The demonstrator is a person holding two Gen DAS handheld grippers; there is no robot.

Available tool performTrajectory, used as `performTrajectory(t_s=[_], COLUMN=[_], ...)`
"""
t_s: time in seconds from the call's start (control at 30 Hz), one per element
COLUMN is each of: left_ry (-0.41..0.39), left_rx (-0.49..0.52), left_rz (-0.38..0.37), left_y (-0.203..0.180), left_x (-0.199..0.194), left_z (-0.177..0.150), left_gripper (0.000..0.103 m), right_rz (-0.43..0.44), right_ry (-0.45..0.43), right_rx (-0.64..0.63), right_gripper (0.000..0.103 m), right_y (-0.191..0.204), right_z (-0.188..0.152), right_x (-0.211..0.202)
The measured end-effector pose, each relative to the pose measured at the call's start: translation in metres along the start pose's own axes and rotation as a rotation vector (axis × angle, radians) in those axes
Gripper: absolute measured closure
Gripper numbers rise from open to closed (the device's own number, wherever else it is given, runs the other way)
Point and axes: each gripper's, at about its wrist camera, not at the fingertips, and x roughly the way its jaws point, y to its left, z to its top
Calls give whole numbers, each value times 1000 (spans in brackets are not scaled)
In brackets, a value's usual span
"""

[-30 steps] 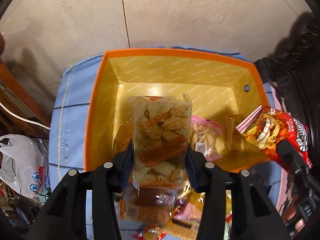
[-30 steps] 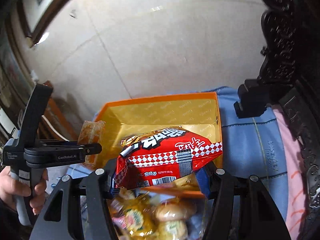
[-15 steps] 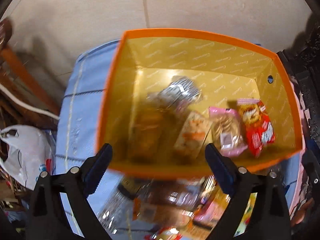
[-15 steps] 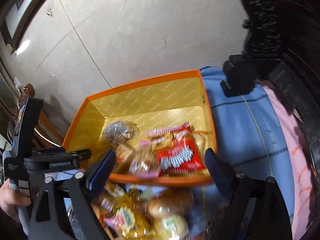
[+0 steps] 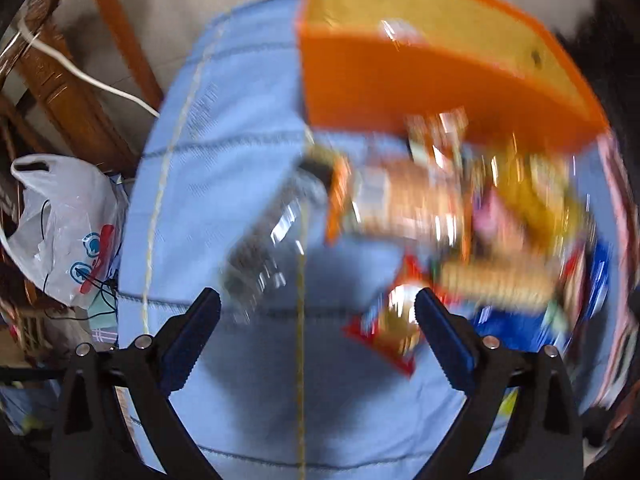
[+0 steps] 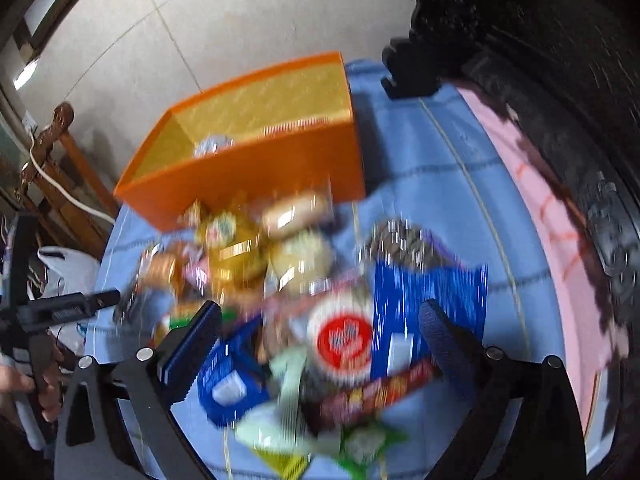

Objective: Organize snacks
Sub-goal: 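Grasp the red biscuit packet with the left gripper while the right grasps the blue snack bag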

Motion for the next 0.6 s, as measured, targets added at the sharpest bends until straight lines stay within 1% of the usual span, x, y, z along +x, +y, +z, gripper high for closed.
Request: performTrajectory(t_s=[0.07,0.1,0.2,0.3,0.43,0.5,0.53,0.57,0.6], left_ry=[9,11,8,5,19,24,25,30,52], left_rx=[64,110,185,191,215,223,223,225,228], left_rz=[-4,9,17,-3,6,-18,-24,-31,-51], left_y=[-11,-19,-32,-37,-46,-52,-55,-57,-60], left_x=[8,12,20,27,41,46,49,52,57], left_z=[-15,-23,-35,-32,-25,-22,-22,-21,-20], left_gripper=[8,8,8,8,8,9,14,31,44], right_rz=[5,5,4,0,-19,-29,-34,-38,-43], right_ry=[9,10,13,21,41,51,56,61,67], right_rx=[4,6,21,57,112,136,146,153,161], right_gripper=[4,4,4,4,4,4,4,4,4], right_y=[0,-1,-7,-20,-38,-47,-51,-54,-58], right_z=[-10,-15,-28,-40,-55,-64,-67,-70,-73], right_x=[-4,-6,-14,-21,-26,-29,-30,-30,-31])
